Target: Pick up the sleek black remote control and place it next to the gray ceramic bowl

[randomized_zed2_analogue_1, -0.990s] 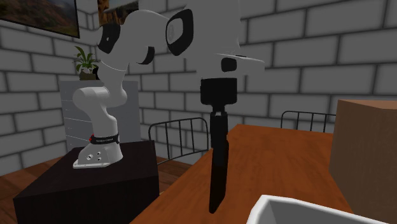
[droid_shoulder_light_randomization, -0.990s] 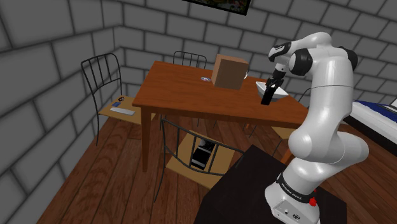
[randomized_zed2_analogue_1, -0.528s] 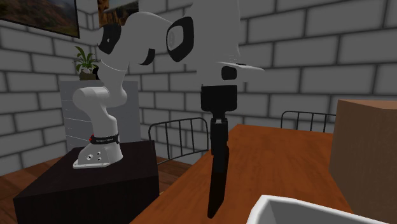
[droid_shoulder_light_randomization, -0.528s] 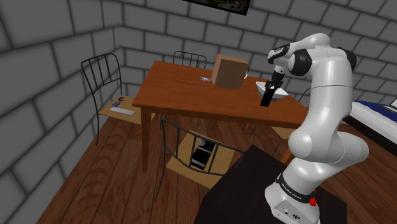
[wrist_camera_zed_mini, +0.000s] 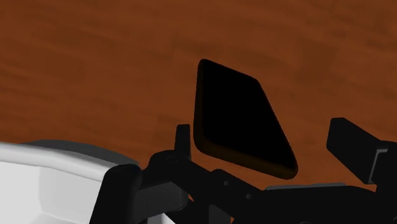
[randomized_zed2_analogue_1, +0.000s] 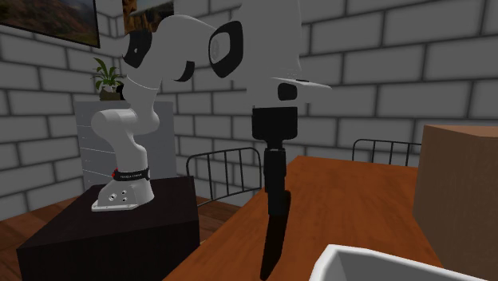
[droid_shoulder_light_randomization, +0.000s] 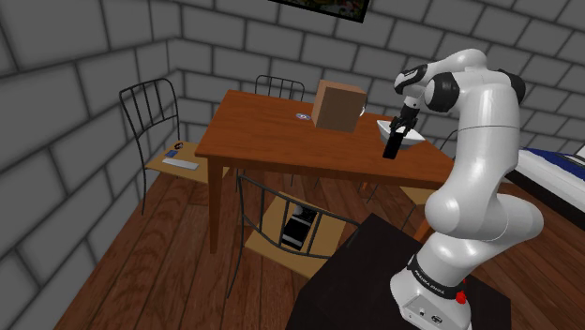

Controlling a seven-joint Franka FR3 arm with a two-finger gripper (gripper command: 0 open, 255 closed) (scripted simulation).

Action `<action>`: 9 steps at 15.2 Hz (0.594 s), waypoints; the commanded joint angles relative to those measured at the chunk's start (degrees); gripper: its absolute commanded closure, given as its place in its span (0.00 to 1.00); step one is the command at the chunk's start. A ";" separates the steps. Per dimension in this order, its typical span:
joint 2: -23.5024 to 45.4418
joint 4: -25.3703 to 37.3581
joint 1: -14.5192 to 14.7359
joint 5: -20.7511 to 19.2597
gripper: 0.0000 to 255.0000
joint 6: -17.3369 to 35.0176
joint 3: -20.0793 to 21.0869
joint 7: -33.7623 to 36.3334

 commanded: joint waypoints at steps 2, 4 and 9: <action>-1.06 2.21 -0.08 -0.48 0.00 -3.19 -0.29 0.35; -1.74 4.61 -0.26 -0.81 0.00 -6.20 -0.49 0.65; -1.74 4.61 -0.26 -0.81 0.00 -6.20 -0.49 0.65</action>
